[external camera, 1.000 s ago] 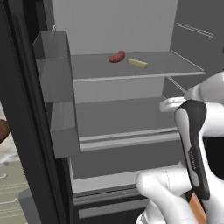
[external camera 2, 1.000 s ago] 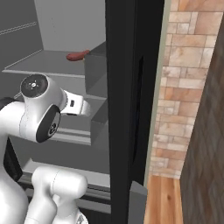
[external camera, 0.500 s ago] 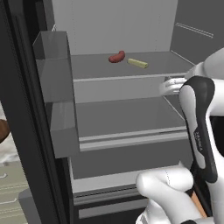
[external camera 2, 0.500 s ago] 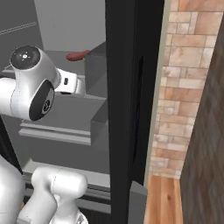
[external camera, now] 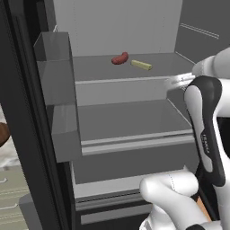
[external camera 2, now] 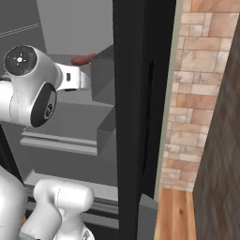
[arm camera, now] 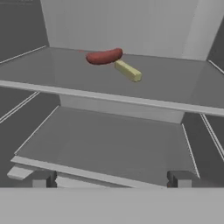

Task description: Pick the egg and butter from the fridge and place them by the bowl for mixing.

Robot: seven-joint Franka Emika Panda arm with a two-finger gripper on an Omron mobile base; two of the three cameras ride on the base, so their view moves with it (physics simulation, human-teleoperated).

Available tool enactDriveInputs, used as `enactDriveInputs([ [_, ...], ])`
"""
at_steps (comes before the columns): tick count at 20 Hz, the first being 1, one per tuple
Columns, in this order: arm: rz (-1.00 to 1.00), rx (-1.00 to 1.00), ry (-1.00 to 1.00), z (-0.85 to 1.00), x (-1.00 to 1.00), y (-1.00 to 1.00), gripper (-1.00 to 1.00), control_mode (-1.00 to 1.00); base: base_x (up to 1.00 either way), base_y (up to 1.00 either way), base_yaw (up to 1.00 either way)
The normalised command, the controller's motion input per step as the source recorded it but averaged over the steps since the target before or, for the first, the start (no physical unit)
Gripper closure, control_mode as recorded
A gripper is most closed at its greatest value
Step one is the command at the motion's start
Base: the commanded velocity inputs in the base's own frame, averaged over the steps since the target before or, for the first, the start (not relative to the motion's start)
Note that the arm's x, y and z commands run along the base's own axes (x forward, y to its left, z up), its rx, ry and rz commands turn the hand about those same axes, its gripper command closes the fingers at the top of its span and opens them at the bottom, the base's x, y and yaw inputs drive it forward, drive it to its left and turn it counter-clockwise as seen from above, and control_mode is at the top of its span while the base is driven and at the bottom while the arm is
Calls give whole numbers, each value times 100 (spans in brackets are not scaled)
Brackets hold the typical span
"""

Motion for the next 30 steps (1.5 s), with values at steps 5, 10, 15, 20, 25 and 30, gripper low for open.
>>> enactDriveInputs([
  [5,0,-3,3,34,28,5,-100,-100,0,0,0],
  [10,0,-1,8,28,28,4,-100,-100,0,0,0],
  [15,1,-9,0,-18,43,-3,-100,-100,0,0,0],
  [20,5,-4,0,-31,59,0,-100,-100,0,0,0],
  [25,9,0,1,-10,58,-1,-100,-100,0,0,0],
  [30,4,0,7,7,45,-1,-100,-100,0,0,0],
])
